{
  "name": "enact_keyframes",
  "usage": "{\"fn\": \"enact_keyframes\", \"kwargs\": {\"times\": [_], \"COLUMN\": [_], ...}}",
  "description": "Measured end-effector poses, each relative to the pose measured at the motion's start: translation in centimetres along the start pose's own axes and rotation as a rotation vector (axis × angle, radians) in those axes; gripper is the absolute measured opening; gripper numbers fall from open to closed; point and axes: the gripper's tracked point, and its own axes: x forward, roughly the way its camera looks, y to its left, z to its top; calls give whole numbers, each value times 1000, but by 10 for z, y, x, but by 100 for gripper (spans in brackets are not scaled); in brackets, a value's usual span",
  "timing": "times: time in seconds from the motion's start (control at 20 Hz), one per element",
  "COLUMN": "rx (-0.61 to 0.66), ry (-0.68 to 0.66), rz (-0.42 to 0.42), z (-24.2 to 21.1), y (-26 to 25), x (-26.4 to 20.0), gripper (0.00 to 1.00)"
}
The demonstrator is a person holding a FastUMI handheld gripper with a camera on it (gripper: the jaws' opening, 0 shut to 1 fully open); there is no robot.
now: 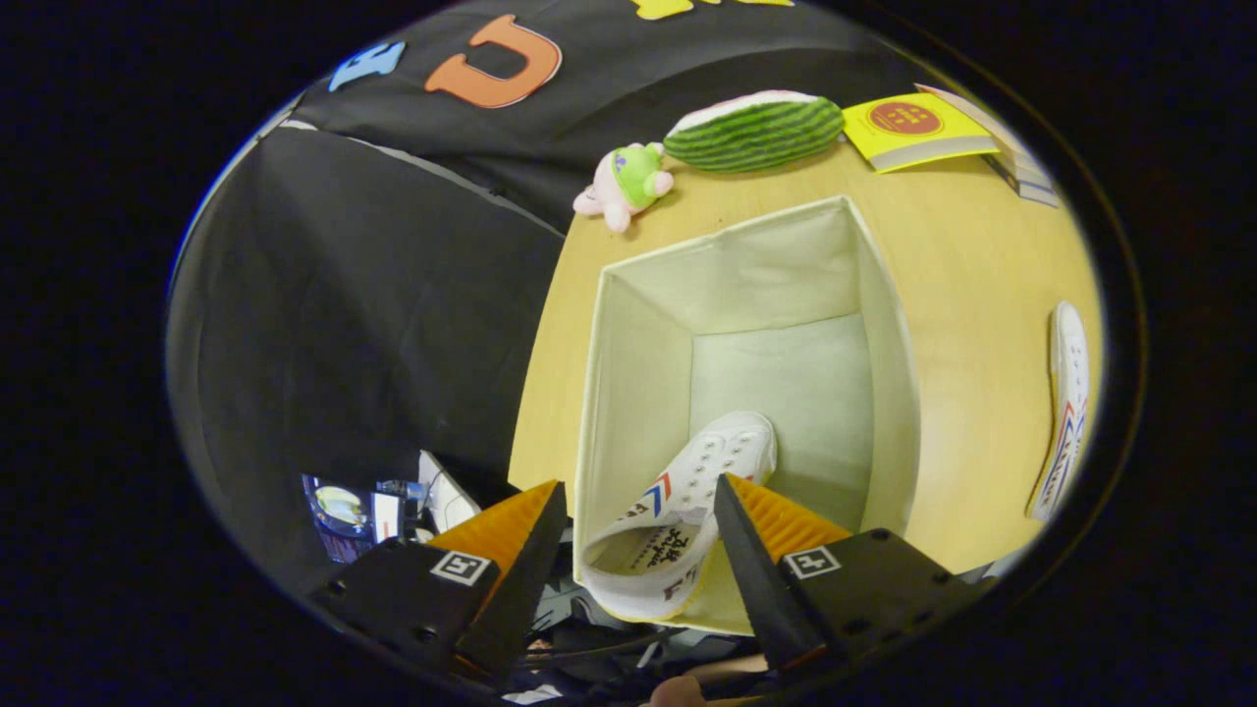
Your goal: Open the storage box then place both shoes into the box .Put the left shoe in first, then the right shoe, with the right side of both shoes facing outward in a uniform manner.
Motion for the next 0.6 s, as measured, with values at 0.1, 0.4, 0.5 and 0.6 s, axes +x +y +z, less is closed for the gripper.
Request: {"fn": "enact_keyframes", "kwargs": {"times": [0.1, 0.4, 0.5, 0.6], "rx": [-35, -121, -158, -198], "ry": [-21, -95, -131, -148], "rz": [3, -31, -76, -124], "z": [0, -3, 0, -4], "y": [7, -3, -20, -40], "x": [-14, -71, -93, -113], "gripper": [93, 94, 93, 93]}}
